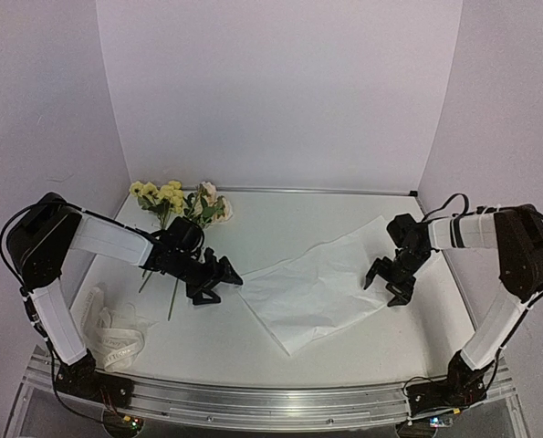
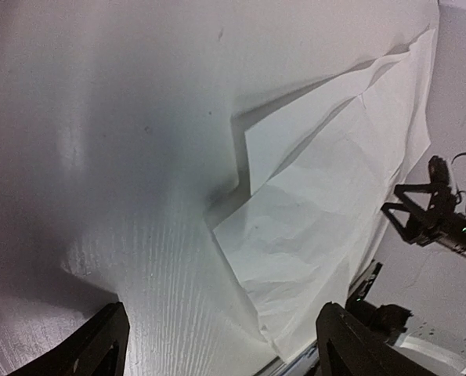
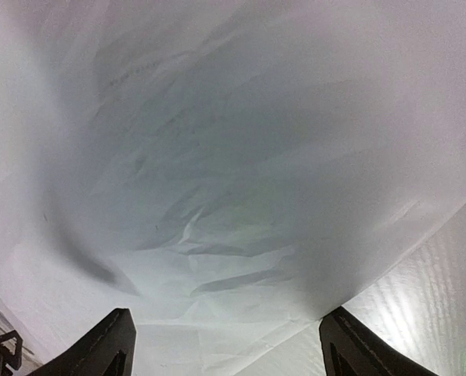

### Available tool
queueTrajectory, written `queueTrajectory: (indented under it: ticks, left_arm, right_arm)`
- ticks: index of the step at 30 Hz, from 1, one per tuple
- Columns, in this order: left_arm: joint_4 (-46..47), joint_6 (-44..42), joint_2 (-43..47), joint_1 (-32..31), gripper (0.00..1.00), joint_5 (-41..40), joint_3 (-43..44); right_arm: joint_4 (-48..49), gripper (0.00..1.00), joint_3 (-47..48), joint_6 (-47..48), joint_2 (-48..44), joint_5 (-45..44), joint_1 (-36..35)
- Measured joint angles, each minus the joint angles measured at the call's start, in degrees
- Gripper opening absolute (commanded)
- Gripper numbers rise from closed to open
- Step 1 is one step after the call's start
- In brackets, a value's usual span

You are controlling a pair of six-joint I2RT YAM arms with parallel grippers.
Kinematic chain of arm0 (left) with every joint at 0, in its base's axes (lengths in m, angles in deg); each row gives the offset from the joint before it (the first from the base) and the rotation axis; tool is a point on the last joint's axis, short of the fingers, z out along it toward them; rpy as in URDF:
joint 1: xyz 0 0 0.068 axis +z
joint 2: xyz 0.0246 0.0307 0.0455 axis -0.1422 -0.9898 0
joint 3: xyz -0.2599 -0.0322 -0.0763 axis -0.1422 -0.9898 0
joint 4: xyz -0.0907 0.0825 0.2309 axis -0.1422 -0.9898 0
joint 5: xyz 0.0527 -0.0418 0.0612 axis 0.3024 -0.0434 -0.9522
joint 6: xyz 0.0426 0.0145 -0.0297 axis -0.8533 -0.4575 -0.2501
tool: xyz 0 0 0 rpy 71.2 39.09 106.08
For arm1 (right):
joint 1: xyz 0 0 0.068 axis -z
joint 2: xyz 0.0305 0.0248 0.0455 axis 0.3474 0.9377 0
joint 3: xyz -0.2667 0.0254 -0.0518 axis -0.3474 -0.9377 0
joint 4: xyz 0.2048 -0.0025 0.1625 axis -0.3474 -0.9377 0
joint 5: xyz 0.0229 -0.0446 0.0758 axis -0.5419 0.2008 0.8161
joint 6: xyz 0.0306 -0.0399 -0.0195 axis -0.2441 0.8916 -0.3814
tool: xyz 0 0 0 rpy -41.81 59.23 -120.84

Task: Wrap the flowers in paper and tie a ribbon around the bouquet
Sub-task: Move the folded wrapping paper to the center of the board, then pick up the folded wrapping paper from the center of the board.

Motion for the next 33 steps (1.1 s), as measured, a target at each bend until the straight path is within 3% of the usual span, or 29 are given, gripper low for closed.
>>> queueTrajectory:
  ticks: [10, 15, 24, 28, 33]
  left_arm:
    - [13.7, 15.6, 1.3, 1.2, 0.71, 3.4, -4.8]
    - [19.4, 19.8, -0.5, 1.2, 0.63, 3.5, -4.8]
    - [24.3, 23.8, -5.5, 1.2, 0.59, 3.3, -4.8]
    - [26.5, 24.4, -6.5, 1.2, 0.47, 3.2, -4.8]
    - [29.0, 24.4, -8.4, 1.2, 0.18, 3.1, -3.7]
  right_arm:
    - [0.9, 0.83, 10.3, -2.3, 8.4, 0.3, -4.8]
    - [0.8, 0.83, 11.6, -2.9, 9.4, 0.4, -4.9]
    - [0.1, 0.83, 12.6, -2.9, 10.1, 0.5, -4.9]
    - [-0.6, 0.83, 13.3, -2.9, 10.6, 0.7, -4.9]
    - [-1.8, 0.83, 14.8, -2.4, 11.6, 0.9, -4.9]
